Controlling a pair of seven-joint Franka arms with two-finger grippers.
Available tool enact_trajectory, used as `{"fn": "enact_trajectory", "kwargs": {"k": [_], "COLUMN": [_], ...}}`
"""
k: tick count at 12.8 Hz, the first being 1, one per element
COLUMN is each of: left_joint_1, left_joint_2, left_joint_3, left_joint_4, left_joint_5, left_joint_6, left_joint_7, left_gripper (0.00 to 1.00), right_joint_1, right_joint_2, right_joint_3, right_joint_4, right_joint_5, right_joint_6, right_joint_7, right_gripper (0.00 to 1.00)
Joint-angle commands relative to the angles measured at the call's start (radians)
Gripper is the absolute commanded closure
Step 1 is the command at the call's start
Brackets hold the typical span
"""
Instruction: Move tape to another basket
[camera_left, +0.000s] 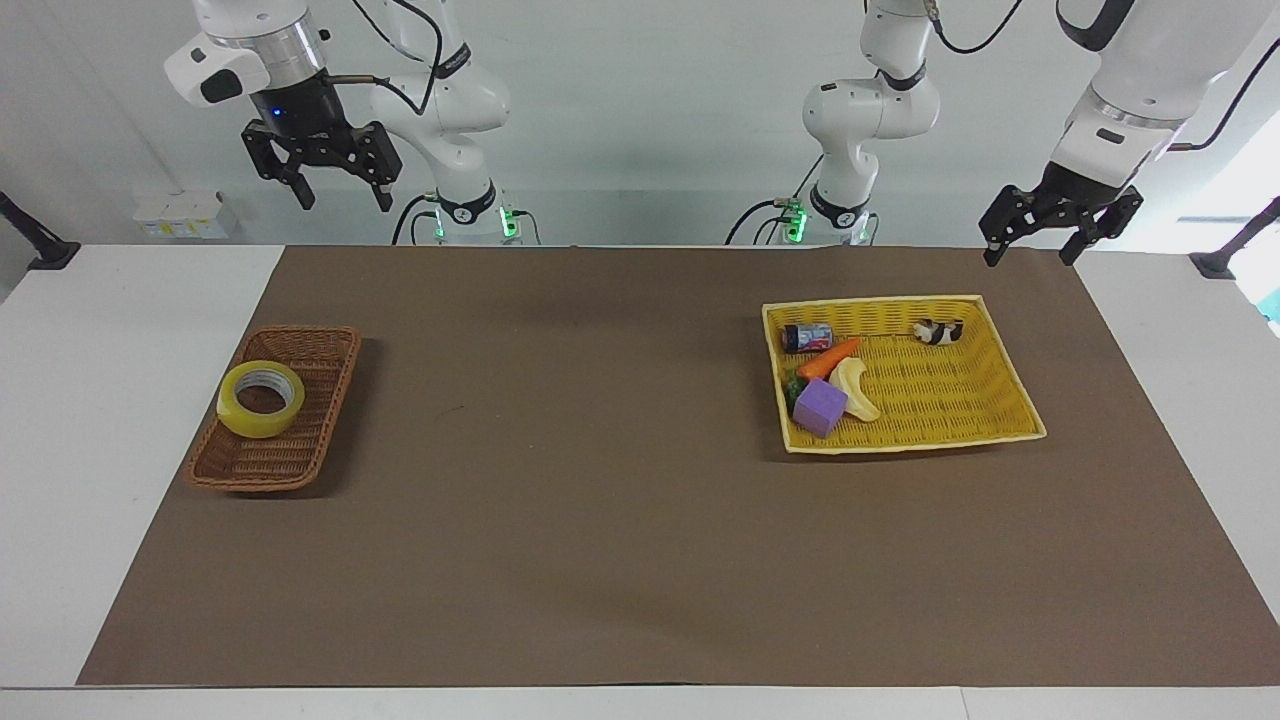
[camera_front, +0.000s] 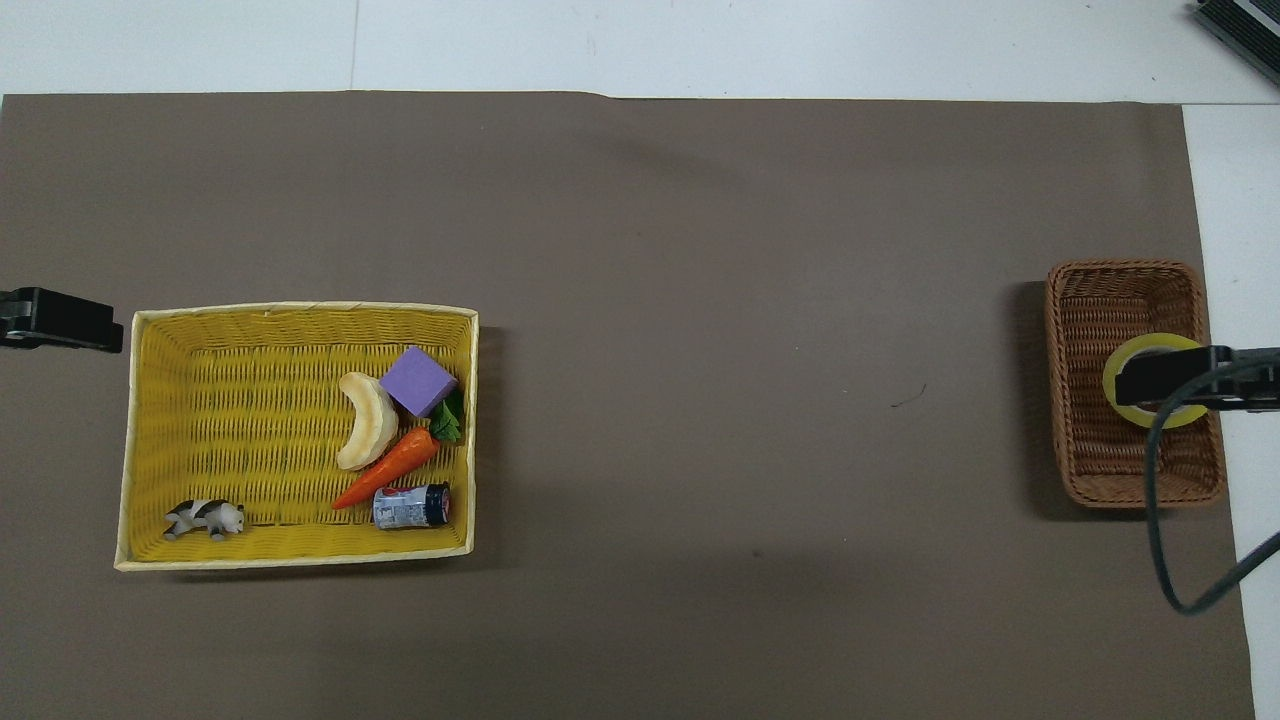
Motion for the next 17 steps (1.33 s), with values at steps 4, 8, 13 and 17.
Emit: {"fn": "enact_trajectory", "kwargs": {"k": [4,8,13,17], "left_joint_1": [0.0,0.0,0.0,0.0], "left_joint_2": [0.009,0.009,0.009,0.009], "left_joint_3": [-0.001,-0.001,-0.001,-0.001], "left_joint_4": [0.023,0.023,0.023,0.023], "left_joint_5": [0.01,0.01,0.01,0.01], "left_joint_6": [-0.008,-0.008,-0.008,-0.008], "left_joint_7": [0.0,0.0,0.0,0.0], "left_gripper": [0.0,0.0,0.0,0.0], "right_joint_1": [-0.006,-0.006,-0.006,-0.014], "right_joint_2": [-0.01,-0.013,-0.003,0.027], "right_joint_3": [-0.002,-0.002,-0.002,-0.002], "right_joint_4": [-0.018,-0.023,-0.015,0.01], "right_joint_5": [-0.011,-0.009,-0.015,-0.023], "right_joint_6": [0.021,0.019,0.021,0.019], "right_joint_7": [-0.025,-0.021,-0.027,-0.028], "right_gripper": [0.0,0.0,0.0,0.0]}}
